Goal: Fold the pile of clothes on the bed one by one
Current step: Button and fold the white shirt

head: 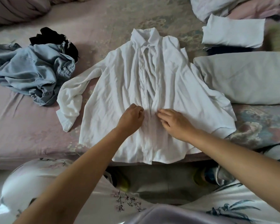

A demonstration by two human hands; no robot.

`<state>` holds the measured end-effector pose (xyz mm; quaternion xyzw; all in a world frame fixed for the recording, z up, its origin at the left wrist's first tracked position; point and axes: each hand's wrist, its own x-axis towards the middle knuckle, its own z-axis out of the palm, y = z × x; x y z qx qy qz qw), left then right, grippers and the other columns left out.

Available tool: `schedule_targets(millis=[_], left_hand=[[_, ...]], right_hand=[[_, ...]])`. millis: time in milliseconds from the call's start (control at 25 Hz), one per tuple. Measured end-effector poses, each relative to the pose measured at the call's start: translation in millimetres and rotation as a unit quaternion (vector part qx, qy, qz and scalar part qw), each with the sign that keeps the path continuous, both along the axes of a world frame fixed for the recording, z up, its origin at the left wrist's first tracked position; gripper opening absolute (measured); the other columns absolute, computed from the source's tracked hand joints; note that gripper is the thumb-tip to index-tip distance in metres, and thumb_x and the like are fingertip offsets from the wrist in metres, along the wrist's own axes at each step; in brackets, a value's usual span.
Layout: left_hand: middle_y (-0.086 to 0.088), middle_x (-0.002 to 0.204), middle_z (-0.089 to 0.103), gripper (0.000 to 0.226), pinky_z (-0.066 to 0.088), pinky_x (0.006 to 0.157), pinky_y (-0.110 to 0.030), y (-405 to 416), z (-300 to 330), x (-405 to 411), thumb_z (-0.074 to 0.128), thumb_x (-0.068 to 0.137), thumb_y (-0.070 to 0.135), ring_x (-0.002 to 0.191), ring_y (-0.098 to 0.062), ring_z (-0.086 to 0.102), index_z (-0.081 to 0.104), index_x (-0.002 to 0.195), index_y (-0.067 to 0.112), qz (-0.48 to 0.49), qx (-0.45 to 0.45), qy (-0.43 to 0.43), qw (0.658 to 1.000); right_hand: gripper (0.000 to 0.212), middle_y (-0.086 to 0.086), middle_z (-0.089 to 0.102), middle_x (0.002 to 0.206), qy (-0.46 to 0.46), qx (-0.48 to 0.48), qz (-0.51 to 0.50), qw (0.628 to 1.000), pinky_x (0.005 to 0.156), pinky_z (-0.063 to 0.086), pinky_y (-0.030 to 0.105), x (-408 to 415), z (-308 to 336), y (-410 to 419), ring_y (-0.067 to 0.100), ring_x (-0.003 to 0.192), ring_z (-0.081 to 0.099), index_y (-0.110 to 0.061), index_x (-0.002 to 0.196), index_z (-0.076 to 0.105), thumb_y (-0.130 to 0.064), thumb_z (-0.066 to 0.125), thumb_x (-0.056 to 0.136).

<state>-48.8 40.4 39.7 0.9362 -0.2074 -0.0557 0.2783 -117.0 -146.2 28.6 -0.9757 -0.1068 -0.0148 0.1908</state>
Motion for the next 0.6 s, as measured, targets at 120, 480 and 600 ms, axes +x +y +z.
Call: schedule_targets(millis=[120, 480, 600], left_hand=[[-0.021, 0.086, 0.056, 0.033, 0.051, 0.069, -0.046, -24.0, -15.9, 23.2, 0.042, 0.09, 0.018, 0.079, -0.038, 0.056, 0.063, 0.08, -0.004, 0.001, 0.019, -0.082, 0.996], [-0.017, 0.15, 0.033, 0.048, 0.013, 0.116, -0.033, -87.3, -31.0, 168.6, 0.037, 0.099, 0.021, 0.142, -0.027, 0.024, 0.036, 0.141, -0.002, 0.027, 0.07, -0.052, 0.996], [-0.02, 0.139, 0.044, 0.049, 0.02, 0.114, -0.036, -102.2, -37.8, 222.2, 0.031, 0.095, 0.025, 0.134, -0.032, 0.036, 0.044, 0.132, -0.005, 0.043, 0.061, -0.062, 0.995]], right_hand=[[0.029, 0.016, 0.065, 0.107, -0.02, -0.032, -0.066, 0.997, 0.079, 0.05, 0.043, 30.4, -8.7, -4.8, 0.038, 0.097, 0.062, -0.002, 0.104, 0.069, -0.009, 0.053, 0.08], [0.041, 0.013, 0.044, 0.143, 0.003, -0.079, -0.097, 0.992, 0.106, 0.032, 0.041, 202.0, -6.7, -29.6, 0.028, 0.131, 0.039, -0.008, 0.134, 0.048, -0.025, 0.037, 0.098], [0.047, 0.016, 0.042, 0.142, 0.024, -0.118, -0.133, 0.984, 0.107, 0.029, 0.042, 255.1, -12.7, -43.8, 0.03, 0.132, 0.036, -0.009, 0.135, 0.045, -0.032, 0.033, 0.095]])
